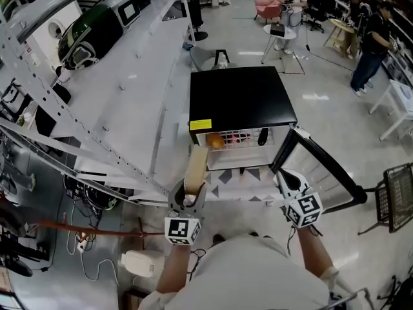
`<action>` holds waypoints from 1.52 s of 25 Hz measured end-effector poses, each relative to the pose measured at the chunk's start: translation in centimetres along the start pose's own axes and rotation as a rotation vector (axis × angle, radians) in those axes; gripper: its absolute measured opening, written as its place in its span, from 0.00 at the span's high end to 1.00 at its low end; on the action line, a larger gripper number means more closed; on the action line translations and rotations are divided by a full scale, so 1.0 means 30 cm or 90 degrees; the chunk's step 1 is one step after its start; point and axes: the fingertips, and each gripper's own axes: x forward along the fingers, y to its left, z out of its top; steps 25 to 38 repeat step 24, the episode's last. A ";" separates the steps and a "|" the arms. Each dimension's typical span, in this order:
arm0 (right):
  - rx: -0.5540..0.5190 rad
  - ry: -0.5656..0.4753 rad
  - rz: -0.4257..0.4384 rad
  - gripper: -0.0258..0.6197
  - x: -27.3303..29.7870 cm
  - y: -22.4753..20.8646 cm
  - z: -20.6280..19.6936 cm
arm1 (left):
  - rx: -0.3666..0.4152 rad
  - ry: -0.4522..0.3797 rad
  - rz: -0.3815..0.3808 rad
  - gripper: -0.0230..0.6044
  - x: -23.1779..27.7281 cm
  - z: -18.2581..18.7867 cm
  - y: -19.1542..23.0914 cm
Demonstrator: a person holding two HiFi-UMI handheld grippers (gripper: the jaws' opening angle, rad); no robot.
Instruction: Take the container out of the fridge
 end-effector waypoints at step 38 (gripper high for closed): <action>0.003 -0.007 0.000 0.95 -0.020 -0.029 0.004 | -0.013 -0.006 0.000 0.62 0.009 0.001 -0.011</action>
